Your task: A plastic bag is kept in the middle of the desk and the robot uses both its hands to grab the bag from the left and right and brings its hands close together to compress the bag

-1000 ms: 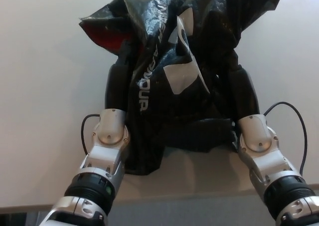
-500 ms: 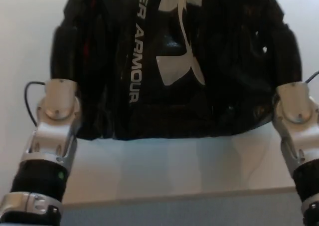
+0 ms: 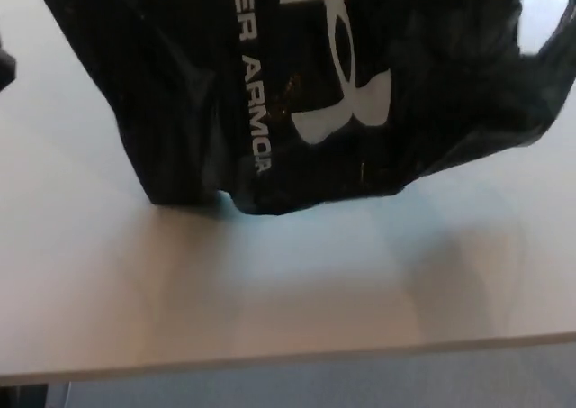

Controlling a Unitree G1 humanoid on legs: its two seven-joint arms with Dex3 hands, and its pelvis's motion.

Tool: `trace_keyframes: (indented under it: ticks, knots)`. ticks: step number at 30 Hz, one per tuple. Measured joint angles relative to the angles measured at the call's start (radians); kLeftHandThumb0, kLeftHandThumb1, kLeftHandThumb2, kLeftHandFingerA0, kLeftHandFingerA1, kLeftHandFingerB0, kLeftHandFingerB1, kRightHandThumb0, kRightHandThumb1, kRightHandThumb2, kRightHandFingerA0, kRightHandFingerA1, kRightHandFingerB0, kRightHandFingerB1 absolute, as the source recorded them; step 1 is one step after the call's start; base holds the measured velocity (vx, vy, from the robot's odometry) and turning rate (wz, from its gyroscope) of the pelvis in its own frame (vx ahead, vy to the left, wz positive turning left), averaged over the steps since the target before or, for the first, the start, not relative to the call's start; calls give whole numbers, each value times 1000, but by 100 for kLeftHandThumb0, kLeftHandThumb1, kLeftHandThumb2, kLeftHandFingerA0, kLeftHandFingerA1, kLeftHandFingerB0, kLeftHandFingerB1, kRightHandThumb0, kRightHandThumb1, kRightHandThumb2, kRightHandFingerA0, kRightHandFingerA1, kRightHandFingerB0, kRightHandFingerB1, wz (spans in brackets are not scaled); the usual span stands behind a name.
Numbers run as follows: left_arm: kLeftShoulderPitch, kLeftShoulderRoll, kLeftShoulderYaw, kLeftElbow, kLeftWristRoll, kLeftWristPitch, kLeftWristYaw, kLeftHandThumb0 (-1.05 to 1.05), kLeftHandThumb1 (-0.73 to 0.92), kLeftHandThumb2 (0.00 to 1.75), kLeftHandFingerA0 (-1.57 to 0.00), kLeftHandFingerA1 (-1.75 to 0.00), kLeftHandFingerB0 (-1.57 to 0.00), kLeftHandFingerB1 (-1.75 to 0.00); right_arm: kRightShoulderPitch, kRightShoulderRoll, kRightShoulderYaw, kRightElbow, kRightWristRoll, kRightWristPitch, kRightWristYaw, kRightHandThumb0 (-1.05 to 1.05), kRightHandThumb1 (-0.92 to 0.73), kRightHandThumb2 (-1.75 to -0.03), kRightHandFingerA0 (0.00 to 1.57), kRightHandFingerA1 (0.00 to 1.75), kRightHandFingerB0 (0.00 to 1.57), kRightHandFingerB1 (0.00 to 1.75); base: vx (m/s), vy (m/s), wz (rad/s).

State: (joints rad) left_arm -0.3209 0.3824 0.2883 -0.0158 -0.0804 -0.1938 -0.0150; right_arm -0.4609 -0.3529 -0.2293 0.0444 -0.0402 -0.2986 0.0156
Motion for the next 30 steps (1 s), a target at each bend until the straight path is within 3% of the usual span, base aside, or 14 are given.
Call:
trace_keyframes:
  ticks: [2, 3, 4, 7, 8, 12, 13, 14, 15, 17, 24, 25, 29, 30]
  knots:
    - [79, 5, 34, -77, -16, 2, -12, -70, 81, 120, -3, -38, -3, -32, 61, -8, -26, -66, 13, 0, 10, -79, -75, -111, 1, 34, 11, 32, 0, 0, 0]
    - [109, 4, 45, -102, -21, 2, -15, -70, 80, 119, -3, -37, -3, -32, 86, -8, -34, -90, 16, -1, 13, -78, -92, -69, 9, 29, 13, 24, 0, 0, 0]
    - [173, 2, 65, -149, -30, 1, -23, -74, 92, 82, -7, -29, -7, -25, 143, -8, -50, -133, 25, -3, 18, -79, -72, -107, 5, 42, 8, 32, 0, 0, 0]
    - [325, -22, 97, -248, -55, -2, -37, -74, 92, 81, -10, -27, -9, -23, 281, -5, -78, -220, 45, -11, 32, -85, -76, -109, 4, 44, 6, 36, 0, 0, 0]
    - [369, -35, 100, -271, -60, -6, -41, -74, 92, 79, -10, -26, -9, -23, 322, -3, -86, -239, 50, -16, 36, -70, -70, -109, 7, 48, 1, 39, 0, 0, 0]
    - [585, -112, 96, -348, -82, -38, -64, -69, 92, 77, -8, -25, -7, -23, 541, 15, -95, -296, 74, -68, 57, -69, -70, -107, 0, 42, 1, 43, 0, 0, 0]
    - [615, -124, 93, -354, -85, -43, -67, -69, 92, 77, -8, -25, -7, -22, 569, 17, -94, -296, 76, -78, 60, -69, -71, -109, 0, 38, 0, 39, 0, 0, 0]
    - [653, -139, 88, -359, -88, -49, -72, -68, 78, 115, -2, -33, -2, -30, 602, 20, -92, -295, 80, -90, 64, -72, -66, -101, 0, 35, 6, 38, 0, 0, 0]
    - [697, -159, 79, -364, -91, -60, -78, -77, 85, 117, -6, -26, -6, -22, 642, 21, -89, -294, 84, -107, 69, -80, -73, -105, 4, 21, 6, 24, 0, 0, 0]
    - [776, -196, 59, -366, -96, -80, -88, -77, 86, 117, -5, -24, -5, -20, 713, 22, -80, -292, 97, -139, 84, -81, -75, -107, 5, 23, 7, 23, 0, 0, 0]
    - [1009, -293, -22, -356, -102, -177, -127, -78, 92, 123, 0, -18, 0, -15, 949, 22, -44, -264, 129, -252, 141, -77, -65, -100, 0, 35, 9, 37, 0, 0, 0]
    - [1027, -299, -29, -353, -102, -187, -131, -77, 92, 122, 0, -16, 0, -15, 970, 23, -39, -256, 130, -264, 146, -68, -68, -105, 0, 37, 0, 38, 0, 0, 0]
    - [1129, -316, -68, -328, -104, -250, -157, -74, 92, 122, 0, -17, 0, -17, 1069, 32, -6, -193, 136, -332, 171, -77, -69, -101, 0, 33, 11, 37, 0, 0, 0]
    - [1142, -318, -74, -320, -105, -261, -162, -74, 92, 122, 0, -16, 0, -17, 1081, 34, -1, -180, 137, -343, 175, -68, -90, -66, 4, 28, 9, 29, 0, 0, 0]
